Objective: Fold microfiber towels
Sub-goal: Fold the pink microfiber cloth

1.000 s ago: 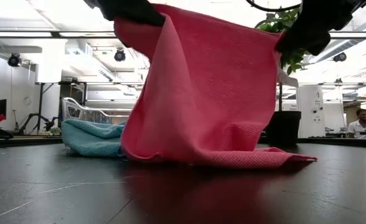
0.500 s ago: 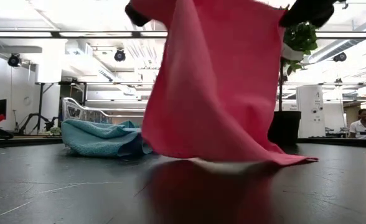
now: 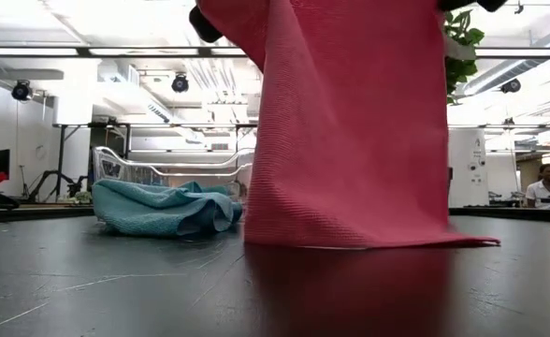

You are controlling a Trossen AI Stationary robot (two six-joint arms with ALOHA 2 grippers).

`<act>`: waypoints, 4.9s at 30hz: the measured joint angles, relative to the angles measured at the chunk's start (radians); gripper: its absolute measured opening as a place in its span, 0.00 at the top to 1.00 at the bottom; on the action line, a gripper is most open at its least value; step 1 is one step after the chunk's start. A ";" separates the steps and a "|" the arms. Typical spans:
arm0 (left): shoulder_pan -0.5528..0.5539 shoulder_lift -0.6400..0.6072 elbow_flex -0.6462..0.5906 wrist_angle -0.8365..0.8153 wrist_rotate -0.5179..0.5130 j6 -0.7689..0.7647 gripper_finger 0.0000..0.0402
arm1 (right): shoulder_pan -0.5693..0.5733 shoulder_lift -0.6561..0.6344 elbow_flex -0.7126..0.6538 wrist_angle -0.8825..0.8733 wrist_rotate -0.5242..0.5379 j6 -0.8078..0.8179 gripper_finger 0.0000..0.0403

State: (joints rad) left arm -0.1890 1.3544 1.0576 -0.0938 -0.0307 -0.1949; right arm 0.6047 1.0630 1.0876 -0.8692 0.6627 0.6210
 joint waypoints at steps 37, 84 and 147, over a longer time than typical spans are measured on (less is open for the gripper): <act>0.118 0.133 0.140 -0.106 0.071 0.231 1.00 | 0.098 -0.042 0.038 -0.307 0.072 0.114 0.98; 0.131 0.165 0.015 0.166 -0.285 -0.056 1.00 | -0.083 0.581 -0.097 0.591 0.199 -0.313 0.71; 0.173 0.396 0.008 0.182 -0.232 -0.166 1.00 | -0.110 0.535 -0.357 1.040 -0.175 -0.258 0.48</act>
State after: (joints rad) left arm -0.0162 1.7508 1.0660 0.0883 -0.2630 -0.3607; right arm 0.4946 1.5982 0.7311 0.1711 0.4873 0.3625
